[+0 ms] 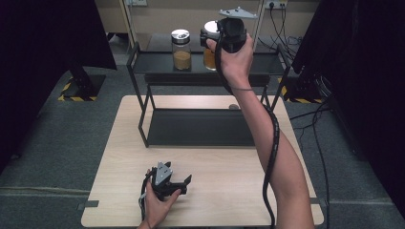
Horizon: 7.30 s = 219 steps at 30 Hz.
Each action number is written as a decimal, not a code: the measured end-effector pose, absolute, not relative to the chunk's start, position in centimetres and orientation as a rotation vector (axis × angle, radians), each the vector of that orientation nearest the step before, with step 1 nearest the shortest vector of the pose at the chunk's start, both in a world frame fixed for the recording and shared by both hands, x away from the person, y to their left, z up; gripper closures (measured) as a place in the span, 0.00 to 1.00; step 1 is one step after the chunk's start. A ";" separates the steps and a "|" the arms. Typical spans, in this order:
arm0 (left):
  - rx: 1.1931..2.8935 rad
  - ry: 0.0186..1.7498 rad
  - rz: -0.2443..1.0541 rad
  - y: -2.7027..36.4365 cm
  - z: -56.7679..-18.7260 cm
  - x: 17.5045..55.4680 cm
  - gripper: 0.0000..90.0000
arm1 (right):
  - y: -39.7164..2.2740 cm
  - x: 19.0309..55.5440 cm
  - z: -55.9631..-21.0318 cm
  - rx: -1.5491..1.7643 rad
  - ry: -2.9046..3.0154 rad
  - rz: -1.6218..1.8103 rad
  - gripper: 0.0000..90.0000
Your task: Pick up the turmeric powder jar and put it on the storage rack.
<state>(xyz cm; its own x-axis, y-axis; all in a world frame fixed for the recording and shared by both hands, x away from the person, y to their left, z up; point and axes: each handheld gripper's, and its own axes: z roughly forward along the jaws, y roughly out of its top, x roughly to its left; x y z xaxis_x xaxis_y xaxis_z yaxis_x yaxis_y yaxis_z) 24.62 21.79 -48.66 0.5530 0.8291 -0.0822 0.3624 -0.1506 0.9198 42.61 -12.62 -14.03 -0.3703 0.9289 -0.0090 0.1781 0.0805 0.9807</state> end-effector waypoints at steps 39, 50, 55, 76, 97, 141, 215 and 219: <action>1.745 0.989 0.558 21.7 -48.7 24.5 0.01 | -11.4 44.8 -15.9 1.124 1.635 1.292 0.22; 1.745 0.989 0.559 21.6 -48.7 24.5 0.01 | -11.5 44.8 -15.9 1.129 1.636 1.294 0.22; 1.746 0.986 0.562 21.7 -48.7 24.5 0.01 | -11.5 44.9 -15.9 1.128 1.637 1.294 0.22; 1.745 0.987 0.561 21.7 -48.7 24.5 0.01 | -11.4 44.9 -16.0 1.119 1.636 1.291 0.22; 1.741 0.989 0.553 21.6 -48.7 24.5 0.00 | -10.5 44.4 -16.2 1.099 1.585 1.275 0.06; 1.737 0.997 0.559 21.6 -48.7 24.5 0.00 | -12.4 40.7 -18.7 1.050 1.581 1.323 0.02; 1.727 1.006 0.571 21.4 -48.8 24.2 0.00 | -18.0 32.8 -29.4 1.031 1.671 1.388 0.02; 1.726 1.004 0.573 21.4 -48.8 24.1 0.00 | -18.1 32.4 -30.0 1.033 1.664 1.399 0.03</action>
